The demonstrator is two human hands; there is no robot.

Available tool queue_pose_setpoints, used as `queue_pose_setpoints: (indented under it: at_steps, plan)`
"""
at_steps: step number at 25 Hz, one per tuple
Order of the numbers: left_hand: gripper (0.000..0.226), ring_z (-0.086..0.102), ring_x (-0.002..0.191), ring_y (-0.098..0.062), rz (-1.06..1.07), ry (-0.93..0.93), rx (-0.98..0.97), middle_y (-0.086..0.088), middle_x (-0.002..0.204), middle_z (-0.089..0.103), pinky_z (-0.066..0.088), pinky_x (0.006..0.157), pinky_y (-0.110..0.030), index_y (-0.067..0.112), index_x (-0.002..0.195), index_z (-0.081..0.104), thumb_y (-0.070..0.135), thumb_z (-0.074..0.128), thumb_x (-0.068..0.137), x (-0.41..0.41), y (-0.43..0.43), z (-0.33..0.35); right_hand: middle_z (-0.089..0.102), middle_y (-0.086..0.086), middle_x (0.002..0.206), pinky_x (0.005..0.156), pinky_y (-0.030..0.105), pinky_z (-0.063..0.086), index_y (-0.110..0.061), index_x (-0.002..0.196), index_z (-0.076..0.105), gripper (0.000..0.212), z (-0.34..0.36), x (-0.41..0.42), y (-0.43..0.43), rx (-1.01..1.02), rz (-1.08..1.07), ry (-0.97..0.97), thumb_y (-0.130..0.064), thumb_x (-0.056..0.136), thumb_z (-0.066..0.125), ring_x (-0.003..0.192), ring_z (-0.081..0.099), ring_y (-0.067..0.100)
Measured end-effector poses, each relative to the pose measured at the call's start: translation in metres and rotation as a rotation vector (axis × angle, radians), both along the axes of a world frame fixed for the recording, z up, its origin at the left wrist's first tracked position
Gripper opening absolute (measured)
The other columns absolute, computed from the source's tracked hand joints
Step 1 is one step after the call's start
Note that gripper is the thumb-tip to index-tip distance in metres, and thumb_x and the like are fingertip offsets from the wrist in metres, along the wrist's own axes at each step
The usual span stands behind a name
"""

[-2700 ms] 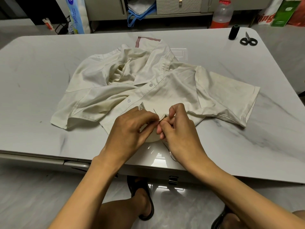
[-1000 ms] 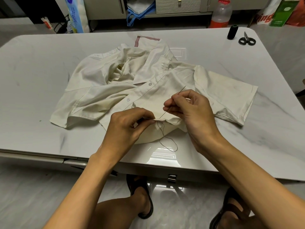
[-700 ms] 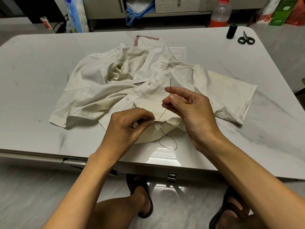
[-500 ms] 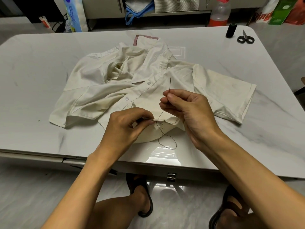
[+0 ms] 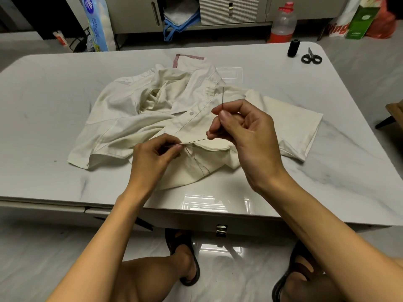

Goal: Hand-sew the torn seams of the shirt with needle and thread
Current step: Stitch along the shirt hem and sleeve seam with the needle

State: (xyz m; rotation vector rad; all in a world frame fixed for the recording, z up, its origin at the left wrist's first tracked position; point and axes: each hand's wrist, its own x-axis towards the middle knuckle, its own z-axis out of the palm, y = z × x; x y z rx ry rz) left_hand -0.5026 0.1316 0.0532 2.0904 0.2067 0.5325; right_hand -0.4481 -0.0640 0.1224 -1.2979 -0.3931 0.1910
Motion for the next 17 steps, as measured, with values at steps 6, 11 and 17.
queue_pose_setpoints:
  at_steps: [6, 11, 17]
  plan:
    - [0.006, 0.065, 0.067, -0.018, 0.068, 0.099, -0.110, -0.008, 0.073, 0.071, 0.052, 0.071, -0.032, 0.011, 0.083, 0.074, 0.011, 0.073, 0.089, 0.006, 0.000, -0.017, 0.063, 0.011, 0.067, 0.066, 0.024, 0.052, 0.006, 0.097, 0.064, 0.014, 0.038, -0.021, -0.034, -0.039, 0.106, -0.025, 0.004, 0.096, 0.050, 0.062, 0.062, 0.019]
    - [0.010, 0.064, 0.067, -0.019, 0.125, 0.152, -0.181, -0.012, 0.074, 0.072, 0.053, 0.073, -0.037, 0.012, 0.081, 0.073, 0.014, 0.072, 0.091, 0.008, 0.001, -0.030, 0.062, 0.008, 0.067, 0.070, 0.031, 0.056, 0.005, 0.098, 0.065, 0.015, 0.067, -0.033, -0.068, -0.071, 0.220, 0.061, 0.002, 0.096, 0.051, 0.058, 0.060, 0.018]
    - [0.009, 0.064, 0.068, -0.018, 0.211, 0.162, -0.190, -0.013, 0.076, 0.072, 0.050, 0.062, -0.017, 0.009, 0.082, 0.072, 0.010, 0.069, 0.091, 0.007, -0.006, -0.035, 0.062, 0.009, 0.067, 0.064, 0.028, 0.057, 0.004, 0.098, 0.065, 0.014, 0.087, -0.045, -0.097, -0.217, 0.523, 0.249, 0.004, 0.095, 0.051, 0.051, 0.055, 0.011]
